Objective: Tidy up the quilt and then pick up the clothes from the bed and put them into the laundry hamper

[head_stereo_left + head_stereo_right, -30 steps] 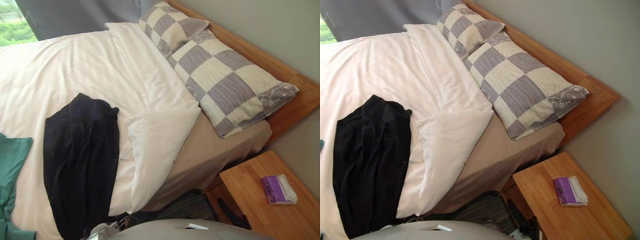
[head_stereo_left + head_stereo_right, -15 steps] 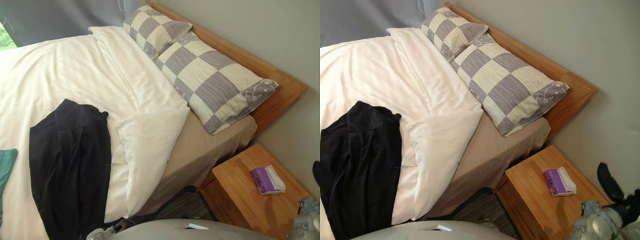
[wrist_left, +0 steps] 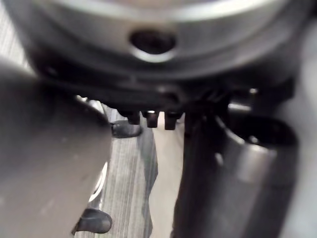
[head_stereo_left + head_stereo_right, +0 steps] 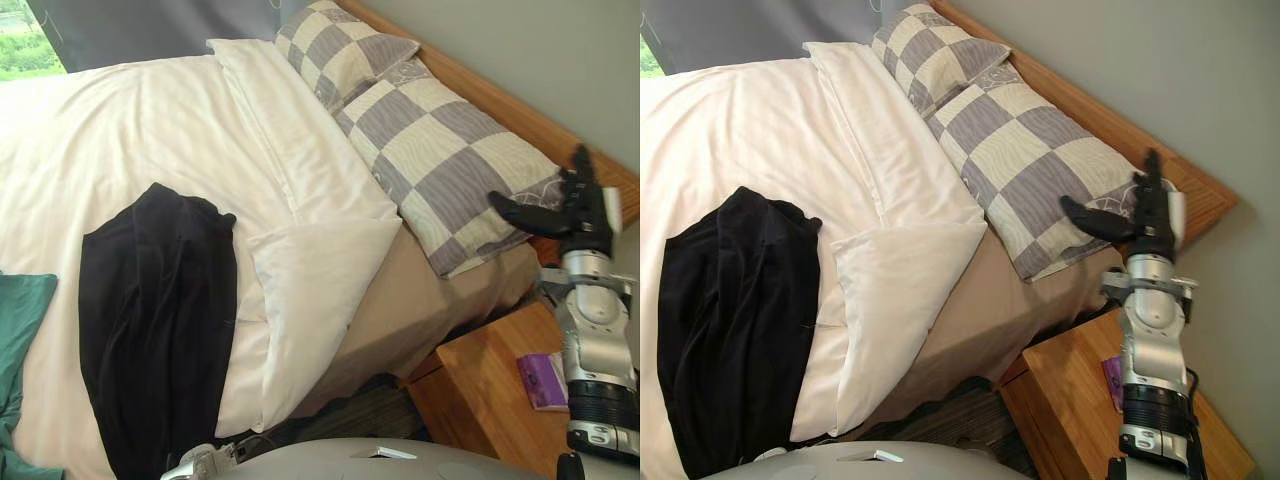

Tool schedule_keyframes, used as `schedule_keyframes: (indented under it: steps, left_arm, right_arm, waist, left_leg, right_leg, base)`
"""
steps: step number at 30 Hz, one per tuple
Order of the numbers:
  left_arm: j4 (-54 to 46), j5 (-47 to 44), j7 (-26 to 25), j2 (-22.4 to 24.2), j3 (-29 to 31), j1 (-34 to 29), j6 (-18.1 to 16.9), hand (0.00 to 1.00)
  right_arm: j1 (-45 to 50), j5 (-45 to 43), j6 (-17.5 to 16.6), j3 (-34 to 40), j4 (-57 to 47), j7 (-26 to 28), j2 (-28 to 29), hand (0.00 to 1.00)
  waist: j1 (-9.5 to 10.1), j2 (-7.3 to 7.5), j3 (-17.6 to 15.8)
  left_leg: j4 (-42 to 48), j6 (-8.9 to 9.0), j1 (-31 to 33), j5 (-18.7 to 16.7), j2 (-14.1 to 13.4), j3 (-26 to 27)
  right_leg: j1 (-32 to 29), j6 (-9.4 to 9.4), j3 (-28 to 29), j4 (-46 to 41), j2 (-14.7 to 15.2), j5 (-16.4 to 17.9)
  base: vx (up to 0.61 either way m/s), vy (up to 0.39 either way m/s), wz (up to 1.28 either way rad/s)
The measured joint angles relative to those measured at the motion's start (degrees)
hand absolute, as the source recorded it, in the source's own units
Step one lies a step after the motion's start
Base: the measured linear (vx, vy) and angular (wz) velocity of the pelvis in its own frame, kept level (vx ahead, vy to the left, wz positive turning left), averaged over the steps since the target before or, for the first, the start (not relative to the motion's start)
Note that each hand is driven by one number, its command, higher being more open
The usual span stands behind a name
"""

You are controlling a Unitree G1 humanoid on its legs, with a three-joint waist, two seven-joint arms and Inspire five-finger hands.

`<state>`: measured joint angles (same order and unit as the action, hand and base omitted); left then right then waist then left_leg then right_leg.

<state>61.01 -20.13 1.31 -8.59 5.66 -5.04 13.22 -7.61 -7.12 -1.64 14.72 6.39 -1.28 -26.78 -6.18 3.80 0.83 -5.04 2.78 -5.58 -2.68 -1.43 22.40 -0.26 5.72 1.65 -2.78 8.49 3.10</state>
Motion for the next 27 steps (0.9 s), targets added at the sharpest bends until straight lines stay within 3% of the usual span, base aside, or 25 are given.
schedule_keyframes:
  steps: [9,11,14,17,20,21,24,27]
  left_arm:
    - [1.0,-2.6,-5.3,0.2,-6.6,2.7,4.4,1.0]
    - [-0.5,-2.7,-4.9,0.2,-6.8,1.7,3.9,1.0]
    - [-1.9,-1.5,-2.1,0.4,-6.8,-0.5,0.5,1.0]
    - [-2.6,0.9,0.6,-0.4,-5.2,-2.3,-3.5,1.0]
    - [-2.9,3.4,2.1,-2.2,-4.6,-2.4,-6.8,1.0]
    - [-2.9,4.4,2.2,-2.3,-4.6,-2.4,-7.2,1.0]
    - [-3.1,5.1,3.1,-2.9,-4.0,-2.2,-7.8,1.0]
    - [-5.2,5.3,3.2,-4.7,-3.3,-1.8,-8.0,1.0]
  right_arm:
    - [-4.3,0.0,4.8,-14.8,-7.1,14.5,-0.7,1.0]
    - [-5.9,0.0,4.8,-17.0,-8.1,17.1,-0.7,1.0]
    - [-7.2,0.0,5.9,-19.9,-8.8,19.4,-0.7,1.0]
    - [-7.2,0.1,7.7,-23.6,-9.0,20.0,-0.7,1.0]
    - [-7.2,2.7,8.7,-27.4,-8.9,19.9,0.4,1.0]
    - [-7.2,4.3,8.8,-28.5,-8.4,19.7,0.7,1.0]
    - [-7.2,6.7,9.1,-29.7,-7.3,17.4,0.9,1.0]
    - [-9.0,7.0,9.1,-29.7,-5.2,12.0,2.3,1.0]
  waist:
    - [0.09,-1.43,0.1]
    - [0.59,-1.51,0.0]
    - [2.97,-2.07,-0.6]
    - [3.88,-2.12,-1.8]
    - [4.68,0.07,-3.4]
    - [4.63,-0.43,-4.2]
    - [5.31,-0.02,-5.3]
    - [6.13,2.49,-8.2]
  left_leg:
    - [0.1,-2.37,2.6,1.7,-0.6,-5.0]
    - [0.1,-2.95,3.1,2.3,0.0,-6.4]
    - [0.0,-3.44,3.1,3.1,0.8,-8.0]
    - [-0.2,-3.12,3.9,4.0,1.1,-10.0]
    - [-0.2,-2.04,5.6,5.2,2.2,-10.5]
    - [-0.3,-1.7,6.5,6.1,1.8,-11.2]
    - [-0.3,-0.75,10.0,7.7,-0.4,-11.9]
    - [-0.3,-0.23,13.5,9.6,-2.3,-13.0]
  right_leg:
    - [-0.2,-0.67,-2.2,1.5,-0.3,-7.2]
    - [0.4,-0.57,-3.9,2.0,0.4,-7.6]
    - [1.3,-0.65,-4.7,1.9,1.0,-7.5]
    - [1.4,-2.22,-4.6,1.7,1.4,-6.0]
    - [0.7,-1.27,-4.5,1.8,2.5,-0.8]
    - [-0.1,-0.83,-4.7,1.3,1.8,-0.4]
    - [-3.5,-0.74,-4.5,0.7,-0.2,-0.4]
    - [-6.4,-0.11,-4.7,1.0,-2.1,-2.0]
  base:
    - [-0.05,0.002,0.22]
    - [-0.07,0.019,0.37]
    - [-0.1,0.006,0.32]
    - [-0.12,-0.014,0.35]
    - [-0.13,-0.085,0.15]
    - [-0.16,-0.115,0.2]
    - [-0.13,-0.122,0.08]
    - [-0.06,-0.109,0.1]
